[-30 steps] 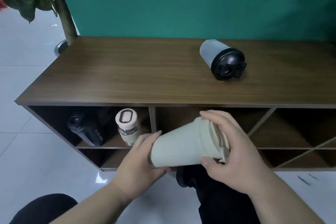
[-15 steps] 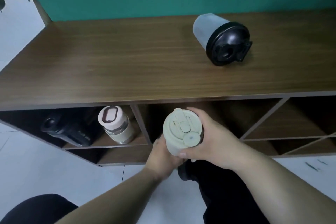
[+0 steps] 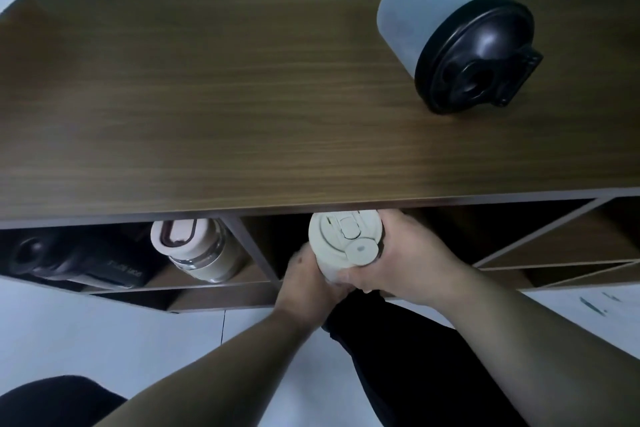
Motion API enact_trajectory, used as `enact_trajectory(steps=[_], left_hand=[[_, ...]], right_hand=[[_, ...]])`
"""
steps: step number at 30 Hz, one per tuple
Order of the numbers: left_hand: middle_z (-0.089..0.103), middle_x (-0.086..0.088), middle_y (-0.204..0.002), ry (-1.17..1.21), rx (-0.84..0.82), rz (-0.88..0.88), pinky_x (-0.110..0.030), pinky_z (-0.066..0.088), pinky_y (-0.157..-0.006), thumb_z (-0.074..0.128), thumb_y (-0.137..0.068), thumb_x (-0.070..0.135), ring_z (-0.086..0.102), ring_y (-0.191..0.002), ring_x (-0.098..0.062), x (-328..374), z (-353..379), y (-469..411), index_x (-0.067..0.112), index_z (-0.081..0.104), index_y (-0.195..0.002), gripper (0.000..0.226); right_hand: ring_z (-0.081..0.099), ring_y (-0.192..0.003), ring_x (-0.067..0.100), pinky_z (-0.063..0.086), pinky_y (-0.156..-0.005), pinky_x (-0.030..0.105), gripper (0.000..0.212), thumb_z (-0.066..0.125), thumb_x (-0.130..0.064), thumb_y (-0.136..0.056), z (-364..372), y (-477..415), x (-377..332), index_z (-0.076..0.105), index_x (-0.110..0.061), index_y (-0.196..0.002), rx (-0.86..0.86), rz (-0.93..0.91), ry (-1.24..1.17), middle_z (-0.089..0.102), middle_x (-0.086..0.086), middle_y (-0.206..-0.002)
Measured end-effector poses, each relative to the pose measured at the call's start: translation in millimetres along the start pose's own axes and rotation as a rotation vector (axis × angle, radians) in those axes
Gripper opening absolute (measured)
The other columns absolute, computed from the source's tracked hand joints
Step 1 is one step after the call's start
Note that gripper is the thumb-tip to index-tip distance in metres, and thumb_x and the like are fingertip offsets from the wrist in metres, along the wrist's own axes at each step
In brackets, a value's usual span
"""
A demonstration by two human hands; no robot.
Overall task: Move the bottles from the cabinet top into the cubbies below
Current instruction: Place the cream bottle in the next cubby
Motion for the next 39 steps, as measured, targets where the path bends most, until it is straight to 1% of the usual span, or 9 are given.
enact_trajectory(steps=[4,8,11,16,22,29,32,35,39], left_hand=[[0.072,0.019,-0.123,0.059,-0.004,-0.026,-0.03,0.057,-0.101,0.081,-0.065,0.05,0.066,-0.116,0.003,-7,0,-4,0.036,0.065,-0.128,0.067],[0.067,0.014,-0.132,0.08,0.007,-0.064,-0.029,0.054,-0.105,0.085,-0.069,0.034,0.063,-0.124,-0.004,-20,-2,-6,0.032,0.057,-0.138,0.075],[0.063,0.015,-0.129,0.066,0.0,-0.089,-0.025,0.05,-0.099,0.084,-0.076,0.019,0.062,-0.119,-0.006,-20,-5,-5,0.028,0.051,-0.143,0.076],[0.061,0.009,-0.118,-0.034,-0.044,-0.148,-0.021,0.04,-0.088,0.078,-0.085,0.015,0.053,-0.103,-0.009,-26,-4,-10,0.023,0.041,-0.15,0.075],[0.067,-0.004,-0.137,-0.089,-0.048,-0.163,-0.024,0.04,-0.088,0.079,-0.084,0.019,0.063,-0.125,-0.026,-31,-5,-11,0.02,0.039,-0.152,0.078],[0.064,0.0,-0.14,-0.064,-0.066,-0.152,-0.023,0.039,-0.093,0.079,-0.084,0.018,0.061,-0.129,-0.023,-27,-6,-8,0.025,0.037,-0.154,0.082],[0.064,0.004,-0.135,-0.038,-0.083,-0.137,-0.025,0.043,-0.096,0.08,-0.079,0.012,0.061,-0.126,-0.019,-25,-6,-5,0.027,0.037,-0.153,0.087],[0.058,0.011,-0.139,-0.058,-0.095,-0.084,-0.03,0.047,-0.109,0.084,-0.071,0.016,0.057,-0.13,-0.011,-26,-10,5,0.029,0.031,-0.157,0.101],[0.041,0.003,-0.161,-0.137,-0.266,-0.081,-0.036,0.045,-0.116,0.078,-0.068,0.042,0.05,-0.142,-0.015,-30,-13,28,0.029,0.008,-0.164,0.119]], right_hand=[[0.067,-0.098,-0.004,0.058,-0.088,0.031,0.064,0.092,-0.046,-0.047,-2,-2,-4,0.062,-0.044,-0.103,0.038,-0.017,-0.021,0.072,-0.024,-0.103],[0.067,-0.099,-0.002,0.056,-0.089,0.031,0.058,0.093,-0.037,-0.052,-2,-2,-8,0.06,-0.044,-0.099,0.064,-0.029,-0.044,0.072,-0.023,-0.104],[0.067,-0.101,-0.002,0.056,-0.09,0.031,0.062,0.091,-0.041,-0.052,0,-4,-12,0.063,-0.038,-0.108,0.072,-0.038,-0.049,0.072,-0.021,-0.107],[0.069,-0.094,-0.002,0.058,-0.086,0.032,0.042,0.089,-0.037,-0.057,-3,-5,-16,0.065,-0.04,-0.091,0.106,-0.026,-0.053,0.075,-0.021,-0.099],[0.068,-0.097,0.0,0.058,-0.087,0.034,0.06,0.084,-0.048,-0.053,0,-5,-16,0.066,-0.035,-0.109,0.122,-0.016,-0.04,0.074,-0.021,-0.103],[0.066,-0.103,-0.003,0.056,-0.091,0.033,0.071,0.08,-0.053,-0.049,-1,-2,-15,0.062,-0.037,-0.115,0.129,0.004,-0.045,0.071,-0.023,-0.108],[0.061,-0.107,-0.007,0.051,-0.095,0.024,0.079,0.089,-0.046,-0.051,-1,1,-13,0.054,-0.039,-0.122,0.109,0.031,-0.057,0.066,-0.027,-0.112],[0.055,-0.107,-0.017,0.044,-0.094,0.012,0.092,0.092,-0.037,-0.056,-7,12,-8,0.042,-0.039,-0.133,0.07,0.066,-0.065,0.057,-0.034,-0.116],[0.054,-0.126,0.008,0.046,-0.102,0.026,0.102,0.075,-0.035,-0.065,-21,43,-4,0.019,-0.052,-0.148,0.049,0.136,0.083,0.04,-0.018,-0.152]])
Point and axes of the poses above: each hand's wrist, its own y-axis away from the middle knuckle, its own z-axis out of the palm, x = y × z, the point moved 10 cm from there along -y, towards the middle knuckle
